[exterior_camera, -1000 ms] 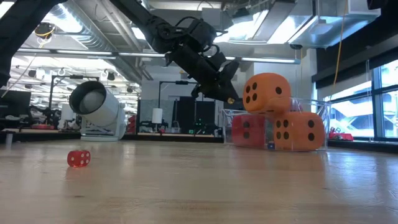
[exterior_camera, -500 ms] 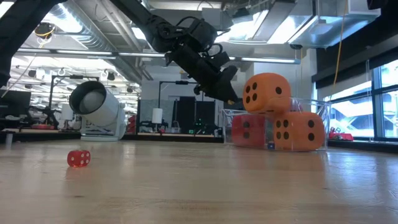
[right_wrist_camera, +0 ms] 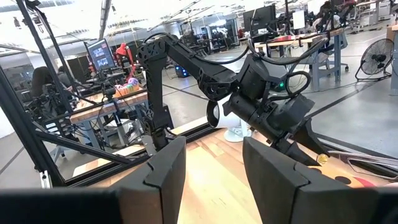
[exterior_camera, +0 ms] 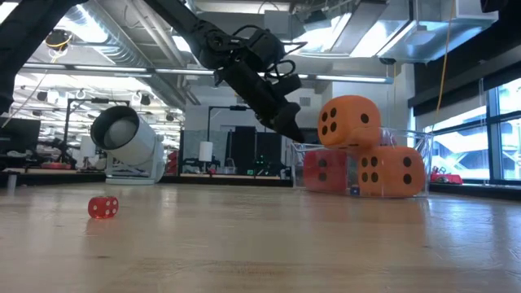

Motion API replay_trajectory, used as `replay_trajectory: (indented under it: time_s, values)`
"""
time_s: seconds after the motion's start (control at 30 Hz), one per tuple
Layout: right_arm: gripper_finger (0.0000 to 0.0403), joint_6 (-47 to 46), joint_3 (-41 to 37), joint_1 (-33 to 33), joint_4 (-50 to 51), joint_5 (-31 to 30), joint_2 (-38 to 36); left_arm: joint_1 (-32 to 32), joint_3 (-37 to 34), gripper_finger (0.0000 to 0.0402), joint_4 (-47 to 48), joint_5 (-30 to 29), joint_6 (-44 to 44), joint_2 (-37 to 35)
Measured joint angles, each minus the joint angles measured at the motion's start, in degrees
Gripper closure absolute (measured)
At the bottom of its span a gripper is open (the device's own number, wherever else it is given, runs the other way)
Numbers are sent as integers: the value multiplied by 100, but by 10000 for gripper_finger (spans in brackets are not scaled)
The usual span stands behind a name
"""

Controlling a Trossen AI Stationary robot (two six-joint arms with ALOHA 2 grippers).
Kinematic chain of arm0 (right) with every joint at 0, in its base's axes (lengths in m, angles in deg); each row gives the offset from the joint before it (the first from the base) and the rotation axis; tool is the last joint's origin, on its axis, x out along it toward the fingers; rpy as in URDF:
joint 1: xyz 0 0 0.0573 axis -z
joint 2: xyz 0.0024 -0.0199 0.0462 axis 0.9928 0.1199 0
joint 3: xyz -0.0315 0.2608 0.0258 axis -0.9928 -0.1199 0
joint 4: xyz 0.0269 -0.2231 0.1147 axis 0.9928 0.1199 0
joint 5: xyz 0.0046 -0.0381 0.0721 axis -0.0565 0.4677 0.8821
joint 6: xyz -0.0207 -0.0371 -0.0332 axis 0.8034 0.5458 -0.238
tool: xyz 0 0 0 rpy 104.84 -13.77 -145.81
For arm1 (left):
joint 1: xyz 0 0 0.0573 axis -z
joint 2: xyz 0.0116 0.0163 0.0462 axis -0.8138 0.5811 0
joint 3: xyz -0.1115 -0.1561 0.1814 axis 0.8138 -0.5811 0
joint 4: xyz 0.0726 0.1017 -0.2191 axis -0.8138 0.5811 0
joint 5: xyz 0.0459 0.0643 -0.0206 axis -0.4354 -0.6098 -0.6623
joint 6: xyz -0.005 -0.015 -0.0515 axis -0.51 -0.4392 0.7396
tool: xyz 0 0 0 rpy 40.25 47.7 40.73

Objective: Pick & Place Dice
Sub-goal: Put the small yellow die in the bin, then put the small red die in the bin

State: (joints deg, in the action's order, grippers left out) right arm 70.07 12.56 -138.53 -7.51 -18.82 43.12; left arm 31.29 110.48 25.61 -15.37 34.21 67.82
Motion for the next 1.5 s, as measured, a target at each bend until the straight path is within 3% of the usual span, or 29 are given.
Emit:
replay_trajectory:
  time_s: [0.63,1.13,1.3,1.5]
  values:
    - [243,6,0,0,1,-15,0,-45,2,260,-66,-34,-299,127]
    - [243,22,2,0,3,-13,2,154,14,260,-874,-40,131,-27]
    - [243,202,2,0,8,16,38,267,169,260,-144,-176,360,-468]
    - [243,307,2,2,8,136,152,403,330,260,1213,80,1234,-1202]
